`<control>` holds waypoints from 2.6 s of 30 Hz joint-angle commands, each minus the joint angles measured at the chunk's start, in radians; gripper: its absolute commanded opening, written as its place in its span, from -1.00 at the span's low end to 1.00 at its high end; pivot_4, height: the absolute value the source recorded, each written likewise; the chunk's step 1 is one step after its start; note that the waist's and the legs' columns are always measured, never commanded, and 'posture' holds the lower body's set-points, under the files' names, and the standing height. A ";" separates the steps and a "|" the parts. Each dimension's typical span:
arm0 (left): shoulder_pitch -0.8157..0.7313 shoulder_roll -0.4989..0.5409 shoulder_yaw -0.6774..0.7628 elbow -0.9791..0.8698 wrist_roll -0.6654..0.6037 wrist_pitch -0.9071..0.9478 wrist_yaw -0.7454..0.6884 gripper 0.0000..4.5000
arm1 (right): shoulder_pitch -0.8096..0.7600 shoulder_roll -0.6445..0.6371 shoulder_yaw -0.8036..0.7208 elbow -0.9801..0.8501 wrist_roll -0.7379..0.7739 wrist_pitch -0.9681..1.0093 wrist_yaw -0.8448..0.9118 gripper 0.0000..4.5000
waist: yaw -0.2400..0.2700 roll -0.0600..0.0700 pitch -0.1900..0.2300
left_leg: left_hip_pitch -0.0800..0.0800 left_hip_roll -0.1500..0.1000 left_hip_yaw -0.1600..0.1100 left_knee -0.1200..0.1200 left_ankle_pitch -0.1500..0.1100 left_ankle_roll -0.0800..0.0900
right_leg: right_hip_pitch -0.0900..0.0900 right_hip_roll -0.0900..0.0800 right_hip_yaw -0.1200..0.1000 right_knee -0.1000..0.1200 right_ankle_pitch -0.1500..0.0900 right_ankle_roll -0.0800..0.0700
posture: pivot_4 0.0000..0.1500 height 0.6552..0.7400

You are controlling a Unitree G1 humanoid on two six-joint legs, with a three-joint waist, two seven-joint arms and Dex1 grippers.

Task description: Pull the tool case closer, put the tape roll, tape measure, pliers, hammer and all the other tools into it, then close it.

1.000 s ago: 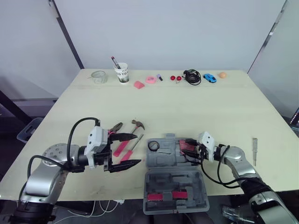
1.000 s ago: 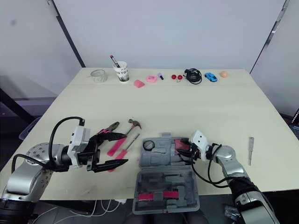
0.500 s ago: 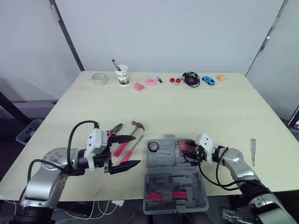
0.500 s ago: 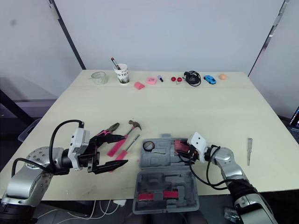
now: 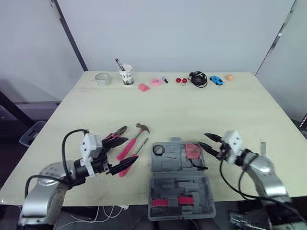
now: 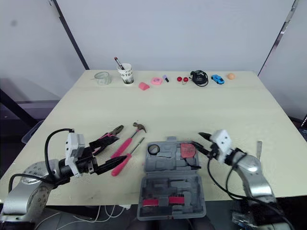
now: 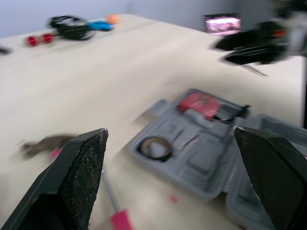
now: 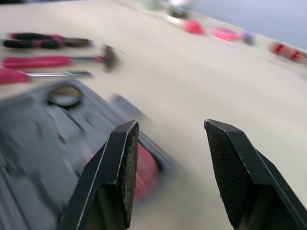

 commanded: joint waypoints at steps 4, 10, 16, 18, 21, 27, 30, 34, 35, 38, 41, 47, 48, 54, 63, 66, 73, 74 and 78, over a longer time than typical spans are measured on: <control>0.113 -0.023 0.123 0.008 -0.005 -0.022 0.065 1.00 | 0.203 -0.039 -0.152 -0.087 0.056 -0.017 -0.041 0.35 | -0.003 0.000 0.000 | 0.001 0.000 0.000 -0.001 0.000 0.000 | 0.000 0.000 0.000 0.000 0.000 0.000 | 1.00 1.00; 0.189 -0.052 0.183 0.046 0.006 -0.056 0.098 1.00 | 0.340 -0.032 -0.229 -0.100 0.099 -0.042 -0.046 0.97 | -0.003 0.000 0.000 | 0.001 0.001 0.001 -0.002 0.000 0.000 | 0.000 -0.001 0.000 -0.001 -0.002 0.002 | 1.00 1.00; 0.265 -0.075 0.244 0.122 0.031 -0.104 0.129 1.00 | 0.433 0.002 -0.330 -0.072 0.157 -0.046 -0.089 0.97 | -0.003 -0.001 0.000 | 0.000 0.000 0.001 -0.005 0.000 0.000 | -0.004 -0.002 0.000 -0.003 -0.001 0.002 | 1.00 1.00; 0.282 -0.087 0.256 0.140 0.047 -0.128 0.144 1.00 | 0.466 0.002 -0.354 -0.050 0.152 -0.065 -0.082 0.97 | -0.002 -0.001 -0.001 | -0.003 0.000 0.001 -0.005 0.000 0.000 | -0.006 -0.002 0.000 -0.003 -0.001 0.001 | 1.00 1.00; 0.305 -0.106 0.268 0.149 0.054 -0.152 0.161 1.00 | 0.507 0.007 -0.385 -0.022 0.166 -0.078 -0.072 0.97 | -0.001 -0.002 -0.002 | -0.004 0.001 0.000 -0.005 0.000 0.000 | -0.006 -0.003 -0.001 -0.004 0.000 0.000 | 1.00 1.00; 0.340 -0.138 0.289 0.138 0.046 -0.164 0.190 1.00 | 0.567 0.013 -0.423 0.017 0.179 -0.109 -0.059 0.97 | -0.002 -0.002 -0.002 | -0.006 0.001 -0.001 -0.005 0.000 -0.001 | -0.007 -0.009 -0.003 -0.006 -0.001 0.001 | 1.00 1.00; 0.355 -0.152 0.297 0.130 0.043 -0.168 0.198 1.00 | 0.583 0.026 -0.434 0.025 0.187 -0.119 -0.061 0.97 | -0.002 -0.002 -0.002 | -0.007 0.001 -0.002 -0.006 0.000 -0.001 | -0.007 -0.010 -0.006 -0.008 -0.001 0.001 | 1.00 1.00; 0.363 -0.155 0.292 0.123 0.046 -0.170 0.196 1.00 | 0.588 0.032 -0.428 0.038 0.183 -0.133 -0.059 0.97 | -0.002 -0.001 -0.002 | -0.008 0.001 -0.003 -0.007 0.000 -0.001 | -0.007 -0.010 -0.007 -0.010 0.000 0.000 | 1.00 1.00; 0.361 -0.154 0.289 0.122 0.046 -0.169 0.196 1.00 | 0.587 0.032 -0.426 0.035 0.184 -0.132 -0.060 0.97 | -0.002 -0.001 -0.003 | -0.008 0.001 -0.002 -0.007 0.000 -0.001 | -0.007 -0.010 -0.007 -0.010 0.000 0.000 | 1.00 1.00; 0.354 -0.151 0.284 0.117 0.045 -0.164 0.197 1.00 | 0.583 0.029 -0.422 0.025 0.184 -0.126 -0.066 0.97 | -0.002 -0.002 -0.003 | -0.008 0.001 -0.003 -0.007 0.000 -0.001 | -0.007 -0.010 -0.007 -0.010 0.000 0.000 | 1.00 1.00; 0.352 -0.148 0.282 0.117 0.045 -0.163 0.192 1.00 | 0.581 0.029 -0.421 0.006 0.185 -0.121 -0.075 0.97 | -0.002 -0.002 -0.003 | -0.008 0.001 -0.003 -0.007 0.000 -0.001 | -0.007 -0.010 -0.007 -0.010 0.000 0.000 | 1.00 1.00; 0.341 -0.147 0.275 0.113 0.047 -0.158 0.193 1.00 | 0.572 0.025 -0.415 -0.021 0.186 -0.106 -0.091 0.97 | -0.002 -0.002 -0.003 | -0.008 0.001 -0.003 -0.007 0.000 -0.001 | -0.007 -0.010 -0.007 -0.010 0.000 0.000 | 1.00 1.00; 0.340 -0.148 0.275 0.113 0.048 -0.158 0.193 1.00 | 0.571 0.025 -0.414 -0.025 0.186 -0.103 -0.093 0.97 | -0.002 -0.002 -0.003 | -0.008 0.001 -0.002 -0.007 0.000 -0.001 | -0.007 -0.010 -0.007 -0.010 0.000 0.000 | 1.00 1.00; 0.336 -0.146 0.266 0.108 0.050 -0.160 0.189 1.00 | 0.554 0.015 -0.404 -0.041 0.181 -0.102 -0.086 0.97 | -0.001 -0.002 -0.004 | -0.008 0.001 -0.002 -0.007 0.000 0.000 | -0.007 -0.006 -0.007 -0.010 0.000 0.000 | 1.00 1.00; 0.309 -0.123 0.249 0.097 0.053 -0.157 0.173 1.00 | 0.518 0.004 -0.343 -0.146 0.183 -0.065 -0.077 0.97 | -0.001 -0.003 -0.005 | -0.008 0.001 -0.003 -0.007 0.000 0.000 | -0.007 -0.004 -0.007 -0.010 0.000 0.000 | 1.00 1.00; 0.293 -0.120 0.237 0.091 0.054 -0.149 0.169 1.00 | 0.503 -0.011 -0.316 -0.181 0.180 -0.043 -0.068 0.97 | 0.001 -0.003 -0.005 | -0.008 0.001 -0.002 -0.007 0.000 0.000 | -0.007 -0.004 -0.007 -0.010 0.000 0.000 | 1.00 1.00; 0.256 -0.113 0.184 0.048 0.049 -0.121 0.161 1.00 | 0.465 -0.060 -0.270 -0.227 0.221 0.014 0.001 0.97 | 0.001 -0.003 -0.005 | -0.008 0.000 -0.002 -0.007 0.000 0.000 | -0.006 -0.004 -0.006 -0.010 0.000 0.000 | 1.00 1.00; 0.251 -0.112 0.180 0.039 0.046 -0.115 0.164 1.00 | 0.458 -0.067 -0.265 -0.233 0.232 0.024 0.012 0.97 | 0.001 -0.003 -0.006 | -0.008 0.000 -0.002 -0.007 0.000 0.000 | -0.006 -0.003 -0.006 -0.010 0.000 0.000 | 1.00 1.00; 0.246 -0.108 0.158 -0.013 0.034 -0.085 0.167 1.00 | 0.438 -0.092 -0.239 -0.249 0.244 0.031 0.063 0.97 | 0.003 -0.004 -0.006 | -0.008 0.000 -0.002 -0.007 0.000 0.000 | -0.006 -0.003 -0.006 -0.010 0.000 0.000 | 1.00 1.00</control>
